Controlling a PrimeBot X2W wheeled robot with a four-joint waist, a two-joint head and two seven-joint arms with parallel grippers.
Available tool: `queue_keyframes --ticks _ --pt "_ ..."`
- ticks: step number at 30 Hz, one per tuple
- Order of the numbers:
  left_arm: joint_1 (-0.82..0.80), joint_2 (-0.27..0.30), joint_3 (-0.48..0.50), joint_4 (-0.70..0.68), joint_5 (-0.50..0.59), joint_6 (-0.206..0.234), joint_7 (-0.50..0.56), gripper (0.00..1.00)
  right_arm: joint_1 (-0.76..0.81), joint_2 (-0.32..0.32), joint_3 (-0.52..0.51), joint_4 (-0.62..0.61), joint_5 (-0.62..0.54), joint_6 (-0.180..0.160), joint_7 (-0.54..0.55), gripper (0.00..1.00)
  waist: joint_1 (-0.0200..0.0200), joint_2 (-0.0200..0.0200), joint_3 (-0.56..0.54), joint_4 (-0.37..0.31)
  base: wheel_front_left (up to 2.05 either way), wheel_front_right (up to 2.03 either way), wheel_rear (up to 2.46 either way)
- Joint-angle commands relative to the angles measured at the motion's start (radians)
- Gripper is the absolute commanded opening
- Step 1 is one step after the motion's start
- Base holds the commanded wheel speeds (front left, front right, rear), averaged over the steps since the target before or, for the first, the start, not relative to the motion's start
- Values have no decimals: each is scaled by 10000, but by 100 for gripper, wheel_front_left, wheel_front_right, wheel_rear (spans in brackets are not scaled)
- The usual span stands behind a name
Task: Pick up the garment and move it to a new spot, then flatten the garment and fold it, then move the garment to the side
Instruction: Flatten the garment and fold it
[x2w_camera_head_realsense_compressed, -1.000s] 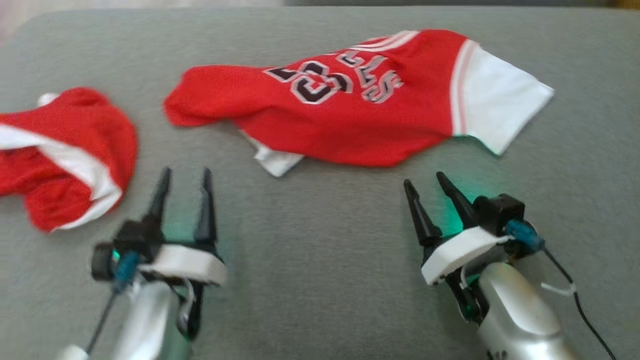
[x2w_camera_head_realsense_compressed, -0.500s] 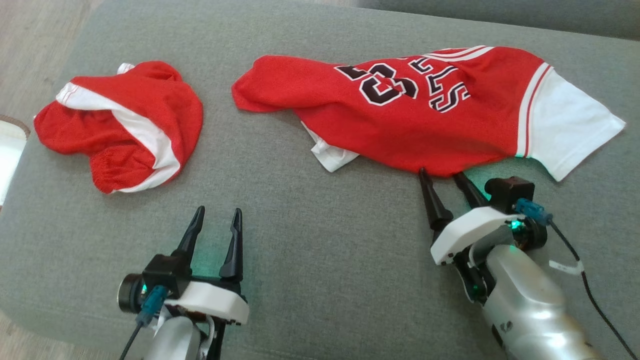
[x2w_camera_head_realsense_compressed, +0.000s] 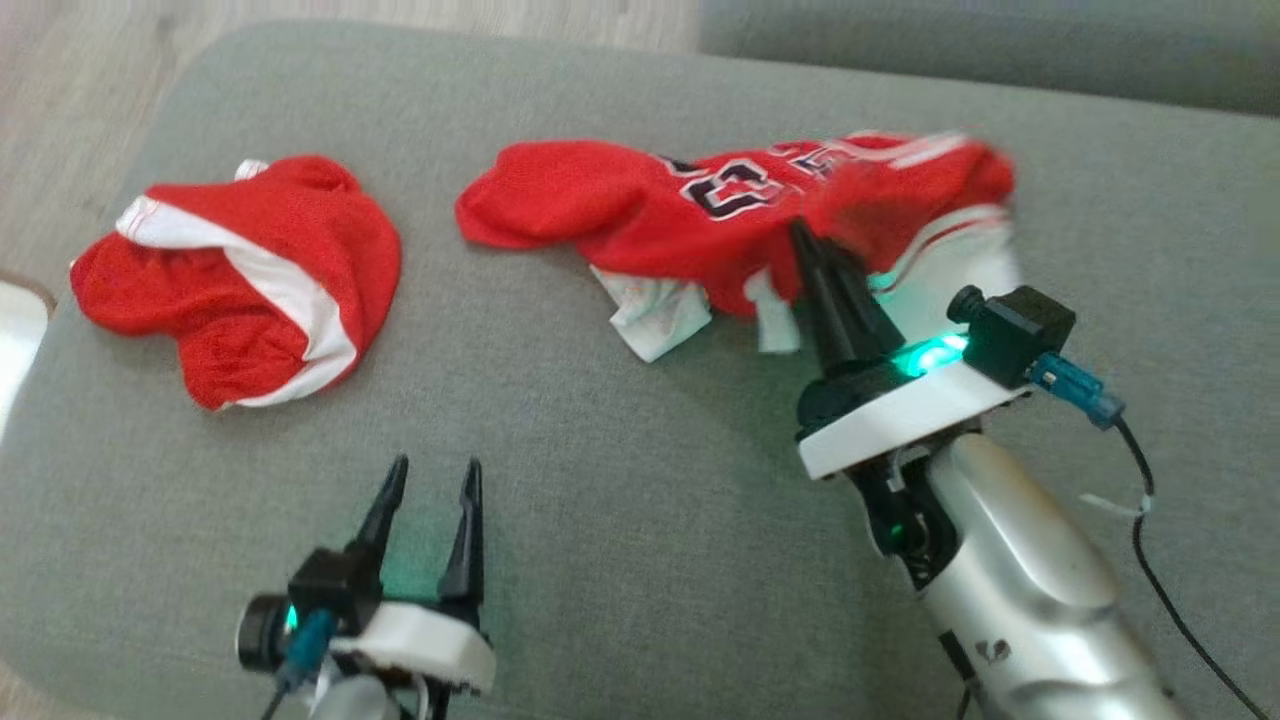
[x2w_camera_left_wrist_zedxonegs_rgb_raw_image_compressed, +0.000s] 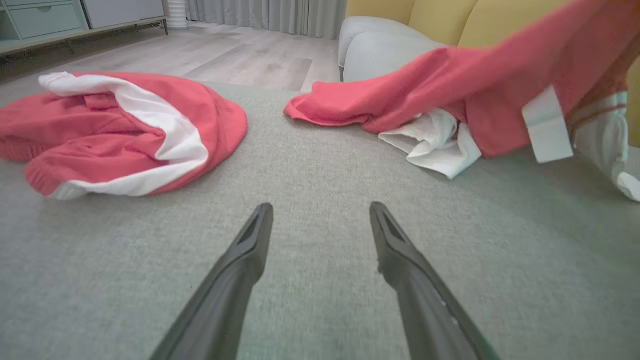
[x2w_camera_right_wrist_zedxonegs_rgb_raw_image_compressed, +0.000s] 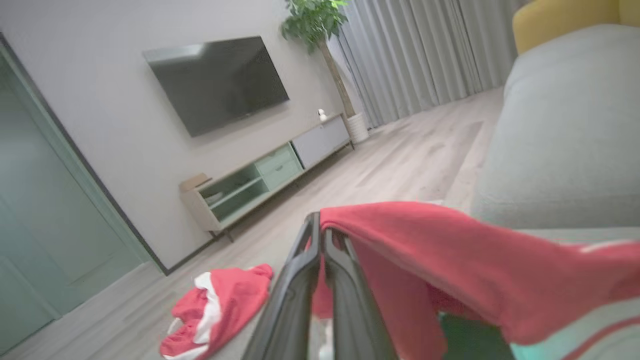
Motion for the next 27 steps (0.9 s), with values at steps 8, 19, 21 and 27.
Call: queue_keyframes --ticks 8,19,21,27 --pt "696 46 266 -99 -45 -22 -82 100 416 -17 676 -2739 385 -7 -64 0 0 0 -1317 -455 0 0 0" --pt "794 45 -42 -105 -98 -38 -82 100 -25 -47 1017 -2003 253 -7 -64 18 0 0 -1377 -324 0 0 0" --pt "746 45 -142 -42 -124 -30 -82 100 -306 -8 971 -815 -27 -7 40 94 0 0 -1254 -227 0 0 0" --pt "651 45 -336 129 -241 20 -82 100 -1196 127 690 2267 -1210 -7 281 100 0 0 -987 59 0 0 0"
